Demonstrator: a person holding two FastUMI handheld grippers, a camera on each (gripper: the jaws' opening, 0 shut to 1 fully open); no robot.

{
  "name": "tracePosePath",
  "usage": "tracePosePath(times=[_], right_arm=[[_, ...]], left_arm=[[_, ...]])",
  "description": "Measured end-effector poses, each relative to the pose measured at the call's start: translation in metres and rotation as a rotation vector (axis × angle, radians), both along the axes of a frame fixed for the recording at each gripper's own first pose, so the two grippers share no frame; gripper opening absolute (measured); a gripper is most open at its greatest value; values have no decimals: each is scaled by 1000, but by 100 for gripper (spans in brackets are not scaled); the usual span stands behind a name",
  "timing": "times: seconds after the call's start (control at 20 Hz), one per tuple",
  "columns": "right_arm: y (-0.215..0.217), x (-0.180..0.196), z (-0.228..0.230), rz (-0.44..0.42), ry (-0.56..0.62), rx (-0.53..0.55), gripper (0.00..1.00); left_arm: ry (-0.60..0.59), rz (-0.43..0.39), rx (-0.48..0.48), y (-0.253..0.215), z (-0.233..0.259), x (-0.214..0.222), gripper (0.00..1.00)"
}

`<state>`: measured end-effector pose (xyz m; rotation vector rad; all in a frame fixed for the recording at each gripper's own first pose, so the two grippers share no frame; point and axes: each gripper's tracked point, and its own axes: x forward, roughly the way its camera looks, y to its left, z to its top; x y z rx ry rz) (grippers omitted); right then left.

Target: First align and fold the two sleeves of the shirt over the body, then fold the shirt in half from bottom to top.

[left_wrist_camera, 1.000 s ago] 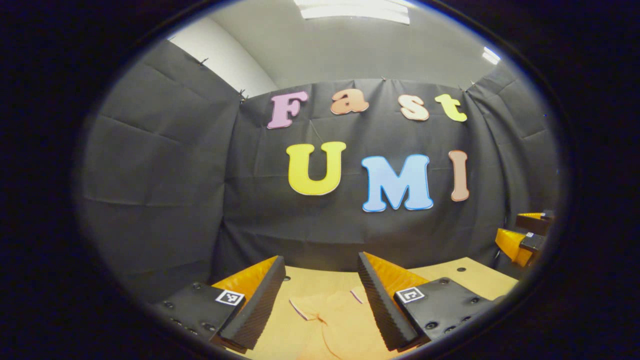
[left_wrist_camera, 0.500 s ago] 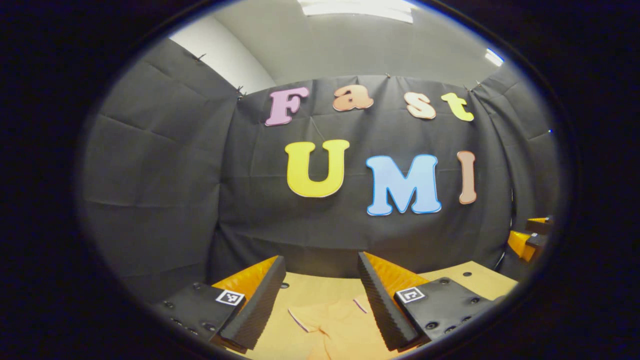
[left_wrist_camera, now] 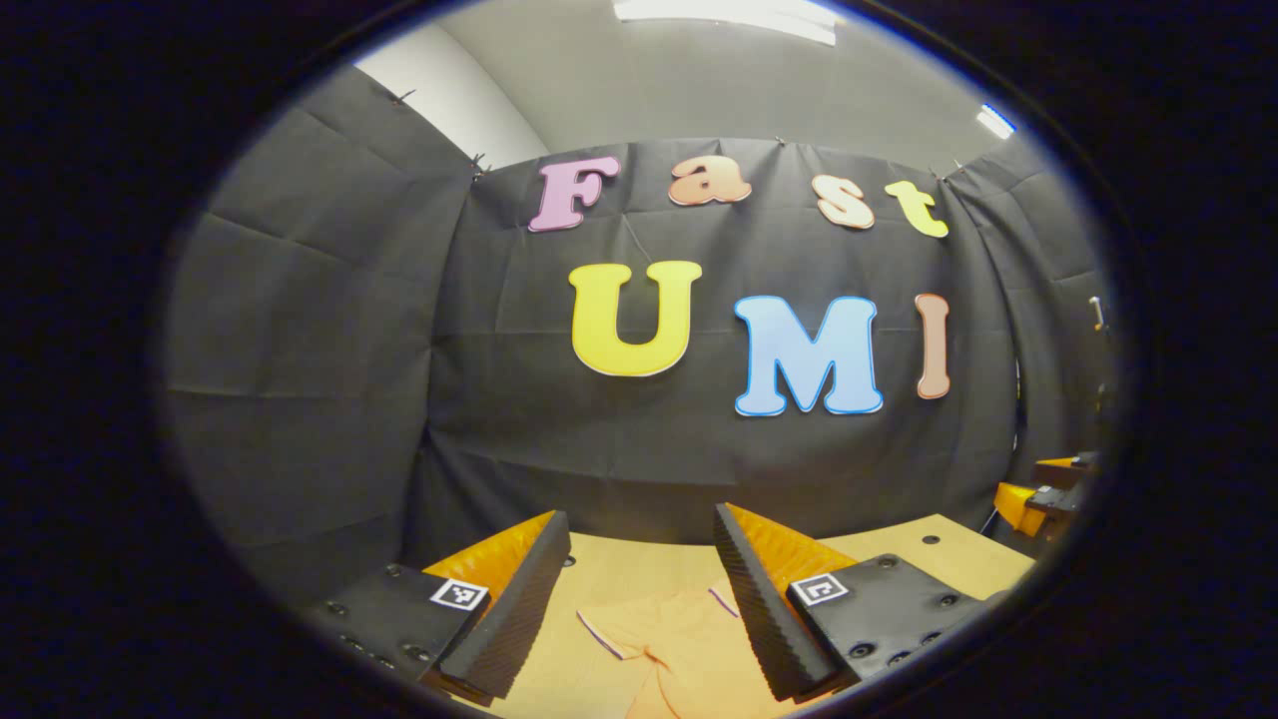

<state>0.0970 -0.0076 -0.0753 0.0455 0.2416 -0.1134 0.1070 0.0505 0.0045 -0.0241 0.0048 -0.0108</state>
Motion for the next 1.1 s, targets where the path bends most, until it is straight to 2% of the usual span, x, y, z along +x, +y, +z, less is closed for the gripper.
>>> tracePosePath(times=[0.3, 0.6, 0.85, 1.1], right_arm=[[4, 31, -59, 28, 139, 46, 94], [-8, 63, -104, 33, 224, 37, 94], [-13, 91, -152, 18, 321, 95, 94], [-22, 110, -205, -9, 434, 92, 94]], left_arm=[[15, 21, 13, 2, -7, -2, 94], [55, 78, 14, 14, -22, -6, 94], [85, 113, 28, 17, -31, -6, 94], [126, 133, 8, 16, -46, -5, 94]])
